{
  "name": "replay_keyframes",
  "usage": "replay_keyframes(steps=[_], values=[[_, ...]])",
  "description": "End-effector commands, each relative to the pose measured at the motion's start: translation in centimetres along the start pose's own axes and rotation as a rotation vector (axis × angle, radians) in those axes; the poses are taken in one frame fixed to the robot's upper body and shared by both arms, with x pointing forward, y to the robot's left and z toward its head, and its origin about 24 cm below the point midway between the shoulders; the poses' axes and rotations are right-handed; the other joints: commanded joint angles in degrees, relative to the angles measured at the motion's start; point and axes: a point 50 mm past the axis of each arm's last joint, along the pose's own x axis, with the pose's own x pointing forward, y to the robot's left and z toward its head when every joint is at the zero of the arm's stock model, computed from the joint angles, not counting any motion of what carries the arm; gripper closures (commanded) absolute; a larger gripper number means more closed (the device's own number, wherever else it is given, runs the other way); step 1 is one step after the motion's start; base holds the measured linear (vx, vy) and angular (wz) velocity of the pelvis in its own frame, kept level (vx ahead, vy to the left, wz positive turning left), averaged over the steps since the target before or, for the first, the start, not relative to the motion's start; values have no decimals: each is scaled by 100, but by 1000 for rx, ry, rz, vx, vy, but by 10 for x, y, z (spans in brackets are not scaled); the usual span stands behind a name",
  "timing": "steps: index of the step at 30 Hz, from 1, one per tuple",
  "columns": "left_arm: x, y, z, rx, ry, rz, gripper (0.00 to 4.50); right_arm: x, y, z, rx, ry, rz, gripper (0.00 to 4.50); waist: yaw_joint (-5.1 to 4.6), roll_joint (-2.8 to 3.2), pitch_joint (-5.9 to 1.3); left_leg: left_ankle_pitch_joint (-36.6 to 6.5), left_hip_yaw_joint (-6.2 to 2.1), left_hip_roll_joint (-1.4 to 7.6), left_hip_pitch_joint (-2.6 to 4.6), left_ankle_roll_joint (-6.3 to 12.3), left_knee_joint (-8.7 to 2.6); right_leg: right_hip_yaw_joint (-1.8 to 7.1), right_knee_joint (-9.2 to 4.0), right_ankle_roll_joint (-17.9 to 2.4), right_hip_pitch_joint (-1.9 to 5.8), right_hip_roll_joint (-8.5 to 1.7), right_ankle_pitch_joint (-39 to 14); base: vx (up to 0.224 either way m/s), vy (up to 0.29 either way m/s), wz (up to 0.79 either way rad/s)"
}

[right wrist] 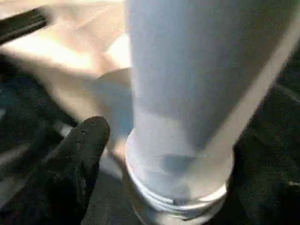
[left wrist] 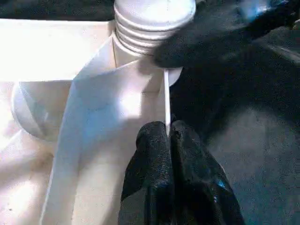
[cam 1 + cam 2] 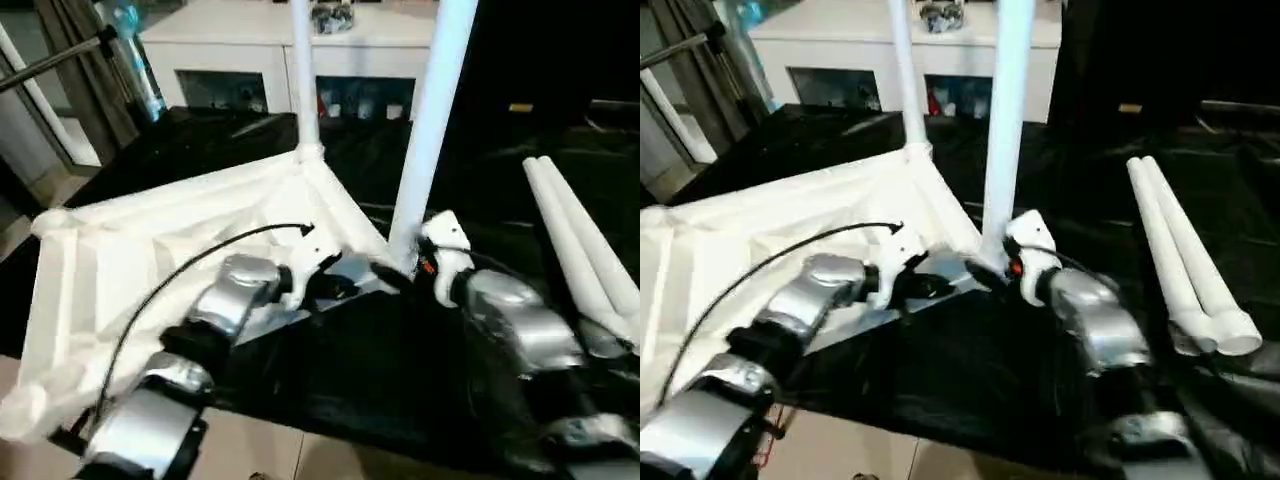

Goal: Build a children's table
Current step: Rotate leg to tighten

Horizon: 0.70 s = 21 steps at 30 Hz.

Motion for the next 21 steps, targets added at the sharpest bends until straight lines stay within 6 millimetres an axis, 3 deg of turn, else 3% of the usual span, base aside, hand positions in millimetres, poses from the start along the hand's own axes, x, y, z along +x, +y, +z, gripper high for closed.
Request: replay_keyframes(steps=[1,2,4,6,8,10,13,16,20,21], values=[[2,-10,8,58,-30,-122,450,3,21,5,-52,-20,206,23,75,-128,-448,-733,-149,338,72,637,-365,223,-245,-1531,240,-359,-298,61,-13,4],[-1,-12,7,60,-30,-163,450,-4,22,5,-71,-11,255,23,111,-114,-462,-534,-148,347,73,727,-355,215,-211,-1599,241,-353,-32,57,-8,1],[-5,-15,6,67,-25,-205,450,-11,22,5,-83,1,303,23,203,-115,-520,124,-141,334,39,1142,-240,206,-94,-1711,213,-350,833,0,0,0],[-10,-17,4,61,-7,-249,450,-18,23,5,-97,20,358,23,253,-132,-517,305,-140,331,-7,1326,-195,198,-57,-1725,184,-352,960,0,0,0],[-13,-18,2,63,9,-272,450,-21,24,6,-98,20,380,23,290,-122,-469,-50,-132,341,-9,1265,-225,191,-115,-1692,159,-364,363,0,0,0],[-15,-18,1,65,14,-285,450,-21,24,8,-90,15,395,50,297,-108,-427,-510,-130,354,19,1014,-275,190,-201,-1603,138,-349,-455,0,0,0],[-17,-18,2,66,15,-294,450,-21,28,8,-81,15,433,78,283,-109,-369,-1287,-149,376,81,447,-379,220,-305,-1387,127,-345,-1495,-21,0,1],[-17,-18,2,65,16,-298,450,-21,30,8,-74,14,447,104,256,-113,-375,-1353,-154,366,85,281,-402,236,-300,-1356,130,-337,-1421,0,0,0],[-17,-20,1,57,19,-306,450,-21,34,5,-50,24,465,127,266,-114,-398,-1122,-144,357,69,360,-374,244,-272,-1404,141,-347,-1084,0,0,0],[-16,-21,0,52,21,-306,450,-21,35,4,-43,24,468,141,273,-76,-415,-979,-150,350,56,413,-357,237,-243,-1437,153,-350,-909,0,0,0]])
